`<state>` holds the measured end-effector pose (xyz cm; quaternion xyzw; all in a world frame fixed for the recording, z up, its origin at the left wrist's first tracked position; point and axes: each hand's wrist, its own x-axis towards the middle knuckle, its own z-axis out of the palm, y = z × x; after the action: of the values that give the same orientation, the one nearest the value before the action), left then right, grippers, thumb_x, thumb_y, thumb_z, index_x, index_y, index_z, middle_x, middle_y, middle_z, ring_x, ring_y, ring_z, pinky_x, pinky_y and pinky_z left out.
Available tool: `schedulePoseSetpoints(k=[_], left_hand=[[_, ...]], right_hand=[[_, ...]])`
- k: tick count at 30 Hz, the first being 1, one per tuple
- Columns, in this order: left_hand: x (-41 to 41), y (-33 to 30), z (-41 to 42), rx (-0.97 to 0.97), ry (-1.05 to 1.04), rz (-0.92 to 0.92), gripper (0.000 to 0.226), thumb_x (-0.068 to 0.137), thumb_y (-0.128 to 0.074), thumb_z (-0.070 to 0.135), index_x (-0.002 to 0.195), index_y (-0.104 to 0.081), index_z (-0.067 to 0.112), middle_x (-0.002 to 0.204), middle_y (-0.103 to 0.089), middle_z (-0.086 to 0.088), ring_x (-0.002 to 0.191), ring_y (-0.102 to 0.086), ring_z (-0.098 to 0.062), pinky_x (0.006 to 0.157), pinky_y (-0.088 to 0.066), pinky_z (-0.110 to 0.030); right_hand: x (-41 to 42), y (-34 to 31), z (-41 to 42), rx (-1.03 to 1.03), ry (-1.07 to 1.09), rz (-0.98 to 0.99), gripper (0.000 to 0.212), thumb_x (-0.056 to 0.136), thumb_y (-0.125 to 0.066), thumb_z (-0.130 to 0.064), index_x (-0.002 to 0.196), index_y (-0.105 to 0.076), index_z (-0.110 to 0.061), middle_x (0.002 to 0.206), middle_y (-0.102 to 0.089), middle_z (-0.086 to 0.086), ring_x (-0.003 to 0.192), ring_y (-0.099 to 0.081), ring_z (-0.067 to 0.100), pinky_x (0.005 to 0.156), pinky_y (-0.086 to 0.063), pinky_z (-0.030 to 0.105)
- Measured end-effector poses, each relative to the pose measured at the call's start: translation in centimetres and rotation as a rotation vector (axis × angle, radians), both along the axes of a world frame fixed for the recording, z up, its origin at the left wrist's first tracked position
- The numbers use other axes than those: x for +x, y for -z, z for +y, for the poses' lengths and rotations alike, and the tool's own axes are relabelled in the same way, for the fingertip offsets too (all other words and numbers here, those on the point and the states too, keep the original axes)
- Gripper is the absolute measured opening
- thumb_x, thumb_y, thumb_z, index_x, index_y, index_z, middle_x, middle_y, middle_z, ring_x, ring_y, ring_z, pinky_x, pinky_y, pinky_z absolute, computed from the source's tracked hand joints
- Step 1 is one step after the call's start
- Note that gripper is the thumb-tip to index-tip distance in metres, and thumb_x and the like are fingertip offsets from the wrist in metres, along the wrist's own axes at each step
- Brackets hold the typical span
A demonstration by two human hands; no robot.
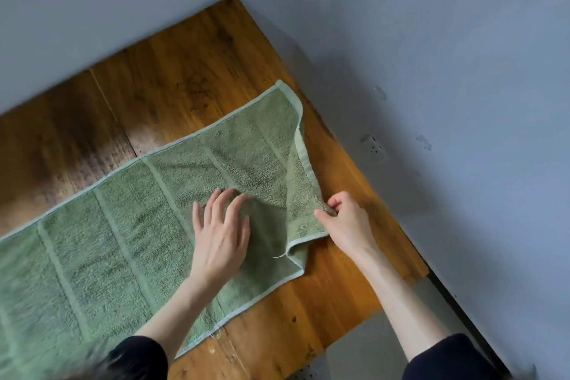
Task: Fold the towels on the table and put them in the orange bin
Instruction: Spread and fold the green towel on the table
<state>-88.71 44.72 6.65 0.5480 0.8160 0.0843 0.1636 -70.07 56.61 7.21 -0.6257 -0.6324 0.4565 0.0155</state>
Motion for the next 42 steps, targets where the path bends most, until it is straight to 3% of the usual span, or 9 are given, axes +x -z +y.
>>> schedulePoseSetpoints(k=[3,6,11,14,17,22,27,35,42], left_hand=[[1.4,-0.8,4.6,0.098,0.147,0.020,0.039,0.092,-0.045,0.007,0.131,-0.048,0.011,0.140,-0.044,-0.017,0.137,-0.029,-0.036,0.110,-0.022,-0.060],[3.9,-1.1,9.7,0.078,0.326,0.005,0.065,0.081,-0.041,-0.014,0.140,-0.037,0.014,0.148,-0.035,-0.012,0.143,-0.015,-0.031,0.116,-0.014,-0.053],[7.9,-0.3,15.7,-0.048,0.699,0.043,0.083,0.074,-0.037,-0.012,0.146,-0.024,0.026,0.157,-0.011,-0.001,0.144,0.012,-0.025,0.115,0.009,-0.051],[8.5,0.0,17.4,-0.053,0.802,0.065,0.050,0.087,-0.045,0.001,0.132,-0.047,0.022,0.147,-0.037,-0.001,0.145,-0.001,-0.024,0.115,0.010,-0.051],[7.7,-0.1,18.7,-0.026,0.773,0.013,0.019,0.091,-0.055,0.020,0.108,-0.063,0.015,0.122,-0.059,0.001,0.140,-0.024,-0.018,0.116,0.004,-0.050],[4.5,-1.1,20.7,-0.024,0.709,0.025,0.018,0.087,-0.061,0.027,0.098,-0.064,0.012,0.101,-0.067,0.000,0.111,-0.054,-0.018,0.117,-0.004,-0.045],[0.8,-2.8,22.8,0.042,0.561,0.156,0.018,0.091,-0.057,0.022,0.100,-0.067,0.011,0.096,-0.067,-0.002,0.099,-0.057,-0.022,0.109,-0.023,-0.040],[-3.0,-6.8,24.4,0.208,0.330,0.226,0.020,0.092,-0.050,0.011,0.101,-0.067,0.008,0.098,-0.065,-0.011,0.099,-0.054,-0.032,0.085,-0.031,-0.040],[-5.8,-9.0,21.3,0.314,0.311,0.194,0.024,0.084,-0.054,-0.004,0.101,-0.069,0.004,0.099,-0.067,-0.014,0.096,-0.057,-0.035,0.080,-0.034,-0.042]], right_hand=[[1.8,-0.3,1.1,-0.077,0.123,0.045,0.028,0.087,-0.065,-0.020,0.111,-0.053,-0.014,0.099,-0.061,-0.004,0.078,-0.059,0.008,0.058,-0.042,0.011],[3.5,-0.5,1.8,-0.170,0.227,0.089,0.020,0.086,-0.066,-0.020,0.103,-0.063,-0.011,0.101,-0.067,0.001,0.073,-0.062,0.008,0.057,-0.046,0.017],[6.0,-1.1,2.9,-0.141,0.233,0.110,0.004,0.087,-0.063,-0.022,0.088,-0.063,-0.018,0.086,-0.064,-0.003,0.076,-0.061,0.009,0.061,-0.043,0.019],[6.9,-1.3,3.8,-0.073,0.184,0.107,0.006,0.088,-0.062,-0.023,0.083,-0.064,-0.021,0.081,-0.062,-0.008,0.075,-0.058,0.007,0.062,-0.042,0.017],[7.5,-1.1,4.3,-0.047,0.204,0.105,0.006,0.088,-0.063,-0.025,0.084,-0.065,-0.021,0.083,-0.063,-0.006,0.073,-0.057,0.004,0.060,-0.040,0.015],[8.2,-1.2,5.8,-0.002,0.280,0.102,0.007,0.089,-0.061,-0.022,0.086,-0.065,-0.016,0.079,-0.061,-0.004,0.061,-0.052,0.004,0.053,-0.035,0.014],[8.9,-2.9,10.1,0.105,0.366,0.087,0.015,0.090,-0.060,-0.016,0.074,-0.058,-0.017,0.065,-0.056,-0.006,0.051,-0.044,0.005,0.042,-0.035,0.011],[8.4,-6.2,14.1,0.370,0.520,0.110,0.008,0.091,-0.058,-0.025,0.088,-0.057,-0.018,0.072,-0.054,-0.012,0.063,-0.048,0.001,0.054,-0.034,0.018],[5.4,-8.0,9.7,0.423,0.322,0.191,0.002,0.091,-0.057,-0.022,0.091,-0.058,-0.023,0.082,-0.058,-0.014,0.068,-0.053,-0.002,0.059,-0.040,0.009]])
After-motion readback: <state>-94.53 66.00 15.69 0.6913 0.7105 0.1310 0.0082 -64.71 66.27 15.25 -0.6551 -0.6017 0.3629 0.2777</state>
